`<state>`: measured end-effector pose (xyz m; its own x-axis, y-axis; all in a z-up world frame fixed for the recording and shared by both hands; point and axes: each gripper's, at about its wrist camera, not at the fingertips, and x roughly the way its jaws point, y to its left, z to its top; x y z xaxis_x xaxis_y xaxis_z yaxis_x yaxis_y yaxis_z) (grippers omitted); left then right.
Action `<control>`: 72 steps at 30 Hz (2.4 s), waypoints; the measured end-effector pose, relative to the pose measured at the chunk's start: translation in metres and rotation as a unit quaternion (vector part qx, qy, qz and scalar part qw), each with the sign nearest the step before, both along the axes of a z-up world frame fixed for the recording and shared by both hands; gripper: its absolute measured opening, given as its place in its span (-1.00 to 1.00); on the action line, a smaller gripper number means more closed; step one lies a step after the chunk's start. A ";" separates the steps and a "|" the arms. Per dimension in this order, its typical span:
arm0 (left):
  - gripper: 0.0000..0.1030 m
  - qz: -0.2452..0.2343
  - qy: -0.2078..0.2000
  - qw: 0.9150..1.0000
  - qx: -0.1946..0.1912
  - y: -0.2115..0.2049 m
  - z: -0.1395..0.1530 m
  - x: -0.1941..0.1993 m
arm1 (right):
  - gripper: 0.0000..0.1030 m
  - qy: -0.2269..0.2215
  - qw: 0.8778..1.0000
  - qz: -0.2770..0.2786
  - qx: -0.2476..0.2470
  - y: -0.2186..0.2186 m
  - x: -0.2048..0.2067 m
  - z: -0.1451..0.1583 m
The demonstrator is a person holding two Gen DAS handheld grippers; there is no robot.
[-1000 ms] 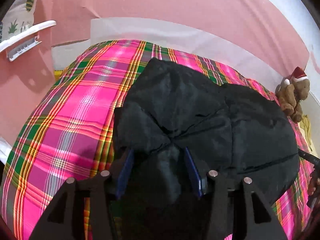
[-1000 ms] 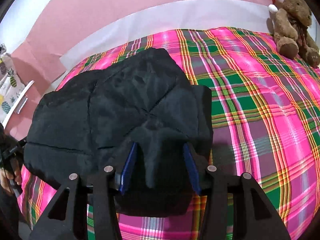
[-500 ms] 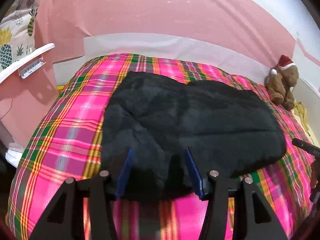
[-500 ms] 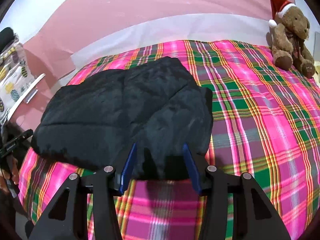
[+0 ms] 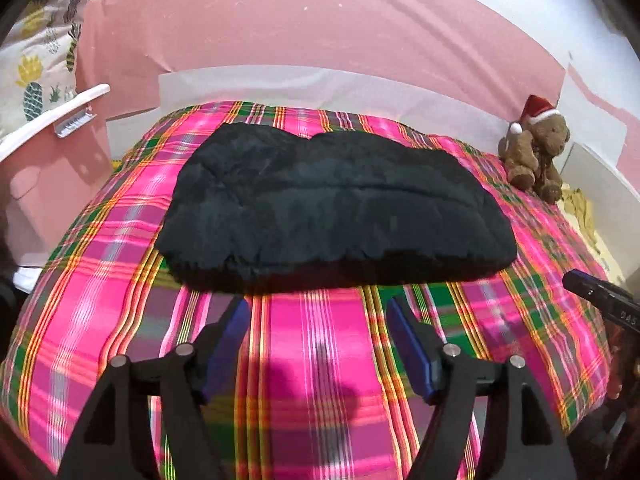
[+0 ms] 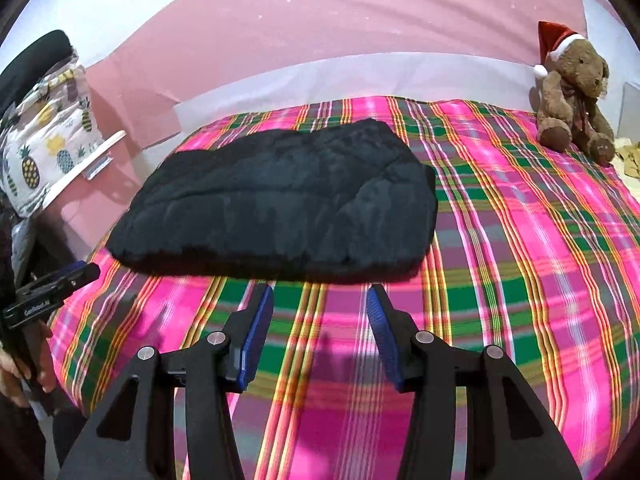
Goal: Fold large clothes
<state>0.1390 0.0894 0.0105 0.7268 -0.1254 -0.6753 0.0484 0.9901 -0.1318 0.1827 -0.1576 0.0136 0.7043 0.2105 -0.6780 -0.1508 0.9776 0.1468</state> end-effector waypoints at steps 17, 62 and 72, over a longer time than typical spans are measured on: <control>0.43 0.006 0.003 1.000 0.011 -0.038 -0.003 -0.085 | -0.01 0.002 1.000 -0.002 -0.016 0.031 -0.095 -0.009; 0.44 0.027 0.005 0.999 0.021 -0.047 -0.007 -0.102 | -0.01 0.006 0.999 0.015 -0.048 0.050 -0.110 -0.017; 0.44 0.028 0.006 0.999 0.023 -0.049 -0.008 -0.103 | -0.01 0.005 0.999 0.016 -0.050 0.049 -0.112 -0.016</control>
